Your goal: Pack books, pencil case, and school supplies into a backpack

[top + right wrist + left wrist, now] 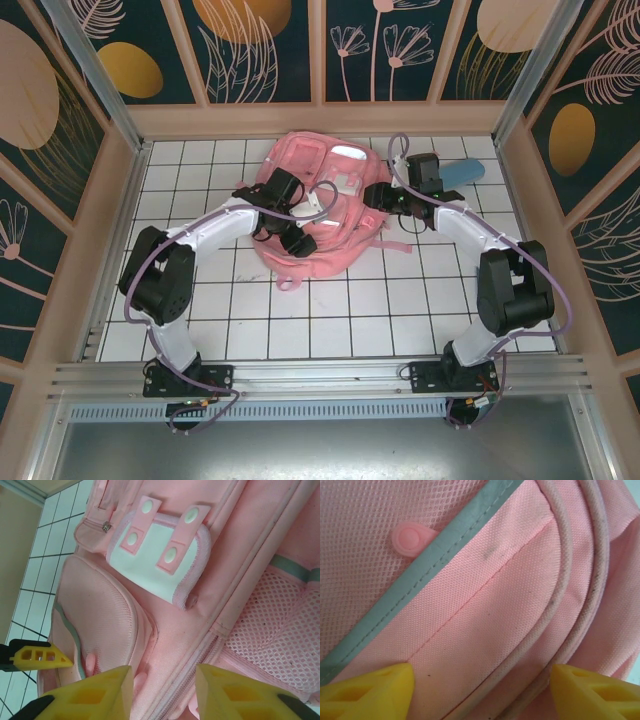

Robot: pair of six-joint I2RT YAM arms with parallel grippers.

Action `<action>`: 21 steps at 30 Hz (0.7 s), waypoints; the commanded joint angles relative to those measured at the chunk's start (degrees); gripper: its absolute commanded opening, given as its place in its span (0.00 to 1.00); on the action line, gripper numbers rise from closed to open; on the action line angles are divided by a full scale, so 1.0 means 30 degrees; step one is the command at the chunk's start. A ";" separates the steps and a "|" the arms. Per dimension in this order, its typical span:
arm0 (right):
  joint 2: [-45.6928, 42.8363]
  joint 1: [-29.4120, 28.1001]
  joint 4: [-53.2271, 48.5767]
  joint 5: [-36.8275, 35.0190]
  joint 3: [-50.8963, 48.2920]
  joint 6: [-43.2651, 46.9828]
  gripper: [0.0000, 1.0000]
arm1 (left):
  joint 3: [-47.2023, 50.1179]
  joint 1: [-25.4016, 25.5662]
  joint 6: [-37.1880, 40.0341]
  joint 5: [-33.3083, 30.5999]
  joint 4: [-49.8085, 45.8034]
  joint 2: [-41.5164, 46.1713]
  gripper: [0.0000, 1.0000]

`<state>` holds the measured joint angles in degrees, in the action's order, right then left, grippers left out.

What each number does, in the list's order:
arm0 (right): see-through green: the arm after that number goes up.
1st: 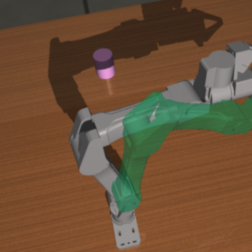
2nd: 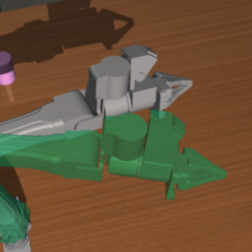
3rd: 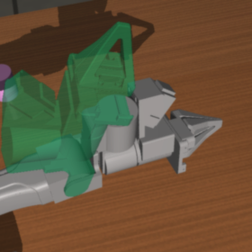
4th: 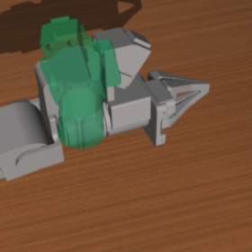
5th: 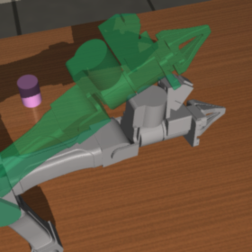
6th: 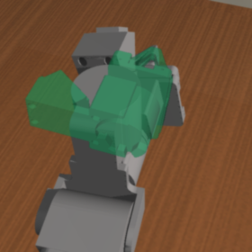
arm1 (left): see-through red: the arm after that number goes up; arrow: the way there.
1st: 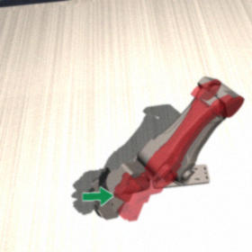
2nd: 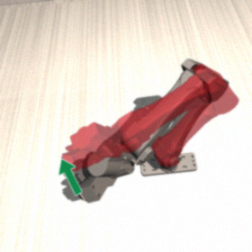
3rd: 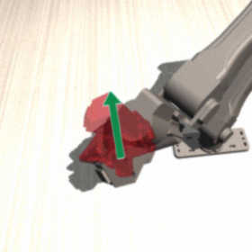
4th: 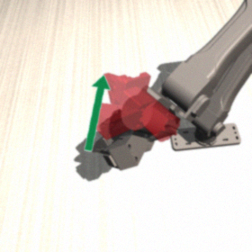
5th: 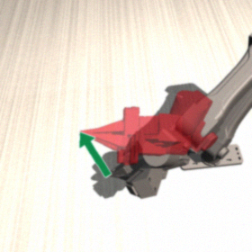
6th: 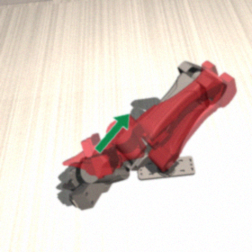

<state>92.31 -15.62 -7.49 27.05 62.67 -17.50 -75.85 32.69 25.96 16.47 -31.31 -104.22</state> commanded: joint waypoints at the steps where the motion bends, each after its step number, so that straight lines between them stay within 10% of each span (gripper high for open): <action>1: -0.0132 0.0118 0.0268 0.0498 -0.0248 -0.0409 0.39 | -0.0438 0.0054 0.0402 -0.1010 0.1244 -0.0356 0.67; 11: -0.0685 0.0192 -0.0410 0.0447 -0.0850 0.0454 0.41 | -0.0057 0.0058 0.1339 -0.1936 0.3845 0.0032 0.58; 21: -0.0922 0.0047 -0.0356 0.1057 -0.0997 0.2028 0.68 | 0.0105 0.0036 0.2760 -0.2689 0.4548 0.1220 0.16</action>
<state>91.31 -15.46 -8.36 28.53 59.88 -13.58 -75.53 33.34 32.36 11.29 -22.70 -103.42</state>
